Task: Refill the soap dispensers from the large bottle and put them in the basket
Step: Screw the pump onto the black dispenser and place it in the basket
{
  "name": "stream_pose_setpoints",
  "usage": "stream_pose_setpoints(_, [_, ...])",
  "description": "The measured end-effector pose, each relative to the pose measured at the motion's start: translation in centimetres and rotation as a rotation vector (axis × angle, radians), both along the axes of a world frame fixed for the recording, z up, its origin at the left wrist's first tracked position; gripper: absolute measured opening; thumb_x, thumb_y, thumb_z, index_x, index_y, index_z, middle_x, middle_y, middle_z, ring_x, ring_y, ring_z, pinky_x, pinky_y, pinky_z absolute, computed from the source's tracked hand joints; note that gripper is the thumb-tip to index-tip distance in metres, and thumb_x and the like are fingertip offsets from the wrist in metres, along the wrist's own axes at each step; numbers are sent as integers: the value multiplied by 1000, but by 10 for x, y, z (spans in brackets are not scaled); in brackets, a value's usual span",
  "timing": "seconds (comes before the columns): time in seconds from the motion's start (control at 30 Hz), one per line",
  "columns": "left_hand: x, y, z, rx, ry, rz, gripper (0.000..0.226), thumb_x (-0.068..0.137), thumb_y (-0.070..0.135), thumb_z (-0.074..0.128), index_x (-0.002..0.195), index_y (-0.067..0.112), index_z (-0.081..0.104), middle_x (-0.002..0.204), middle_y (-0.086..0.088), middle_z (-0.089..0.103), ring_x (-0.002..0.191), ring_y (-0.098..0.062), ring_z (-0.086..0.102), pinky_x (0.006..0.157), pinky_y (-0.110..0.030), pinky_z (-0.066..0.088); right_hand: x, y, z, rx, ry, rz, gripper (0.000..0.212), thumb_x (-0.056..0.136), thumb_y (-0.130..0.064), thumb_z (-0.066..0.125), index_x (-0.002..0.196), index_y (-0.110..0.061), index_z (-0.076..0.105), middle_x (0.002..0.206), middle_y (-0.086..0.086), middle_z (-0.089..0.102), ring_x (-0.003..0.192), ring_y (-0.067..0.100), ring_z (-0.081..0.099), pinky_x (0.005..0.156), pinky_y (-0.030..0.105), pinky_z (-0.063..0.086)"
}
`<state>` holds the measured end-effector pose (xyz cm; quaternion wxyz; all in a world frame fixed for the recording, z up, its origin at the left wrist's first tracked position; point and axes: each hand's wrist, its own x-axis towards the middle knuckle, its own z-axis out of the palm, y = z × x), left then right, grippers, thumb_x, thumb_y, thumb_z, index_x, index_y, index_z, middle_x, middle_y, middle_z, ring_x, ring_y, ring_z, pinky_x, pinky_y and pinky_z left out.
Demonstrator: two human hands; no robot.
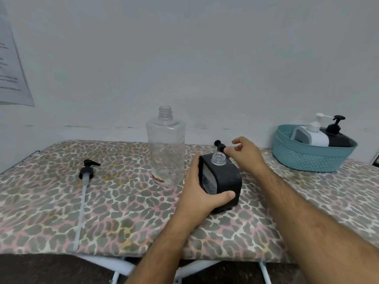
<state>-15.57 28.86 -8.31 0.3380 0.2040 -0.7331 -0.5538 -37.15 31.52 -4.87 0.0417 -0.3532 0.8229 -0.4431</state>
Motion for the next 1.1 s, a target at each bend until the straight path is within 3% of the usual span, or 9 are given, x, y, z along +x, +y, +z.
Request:
stream_pose_setpoints(0.07, [-3, -2, -3, -9, 6, -10, 120, 54, 50, 90, 144, 68, 12, 148, 34, 33, 135, 6, 41, 111, -27, 43, -12, -12, -3, 24, -3, 2, 52, 87, -44, 68, 132, -22, 52, 114, 1, 63, 78, 7, 61, 54, 22, 42])
stream_pose_setpoints(0.13, [-5, -3, -5, -1, -1, -25, 125, 56, 49, 90, 149, 62, 9, 152, 31, 30, 138, 5, 39, 113, -31, 42, -19, -23, -6, 51, -6, 16, 58, 88, -43, 68, 138, -22, 48, 117, 3, 63, 78, 7, 60, 56, 23, 43])
stream_pose_setpoints(0.3, [-5, -3, -9, -8, -31, -11, 109, 55, 47, 90, 119, 86, 12, 143, 38, 35, 130, 14, 42, 108, -25, 44, -25, -46, -14, 135, 36, 103, 58, 90, -43, 66, 143, -27, 47, 135, 5, 59, 103, 20, 60, 83, 30, 47])
stream_pose_setpoints(0.43, [-7, -4, -13, -20, -41, 1, 120, 53, 49, 89, 136, 75, 6, 151, 28, 32, 137, 4, 39, 114, -35, 41, -27, -55, -20, 256, 153, 99, 44, 93, -42, 63, 134, -26, 60, 129, 0, 65, 96, 19, 64, 72, 27, 46])
stream_pose_setpoints(0.57, [-6, -9, -15, -3, -49, -7, 127, 53, 49, 89, 151, 58, 8, 152, 25, 33, 138, 1, 40, 113, -36, 42, -23, -59, -21, 270, 182, 47, 37, 89, -27, 70, 126, -21, 66, 121, 3, 69, 92, 18, 64, 73, 26, 50])
stream_pose_setpoints(0.63, [-6, -11, -15, -1, -54, -4, 128, 53, 49, 88, 153, 53, 9, 153, 24, 33, 138, 0, 40, 114, -36, 41, -18, -58, -20, 243, 149, 24, 34, 87, -22, 72, 120, -20, 68, 114, 3, 71, 78, 13, 60, 62, 21, 43])
stream_pose_setpoints(0.8, [-5, -11, -16, -3, -77, -4, 126, 55, 50, 87, 154, 51, 9, 154, 22, 32, 139, -2, 40, 114, -38, 41, -8, -37, -19, 36, -121, 25, 26, 79, -12, 73, 104, -19, 70, 100, 5, 71, 74, 15, 65, 56, 24, 46])
stream_pose_setpoints(0.9, [-5, -9, -13, 2, -72, -6, 126, 54, 49, 87, 155, 48, 11, 153, 18, 35, 138, -5, 42, 114, -40, 42, 1, -16, -7, -123, -246, 45, 23, 77, -6, 72, 98, -15, 66, 91, 11, 72, 73, 24, 68, 62, 34, 55])
stream_pose_setpoints(1.1, [-3, -7, -10, 9, -69, 1, 125, 51, 52, 86, 154, 46, 16, 152, 14, 37, 136, -10, 45, 113, -42, 43, 24, 27, 25, -354, -200, 24, 22, 74, -14, 81, 86, -20, 64, 85, 1, 70, 78, 14, 67, 65, 26, 48])
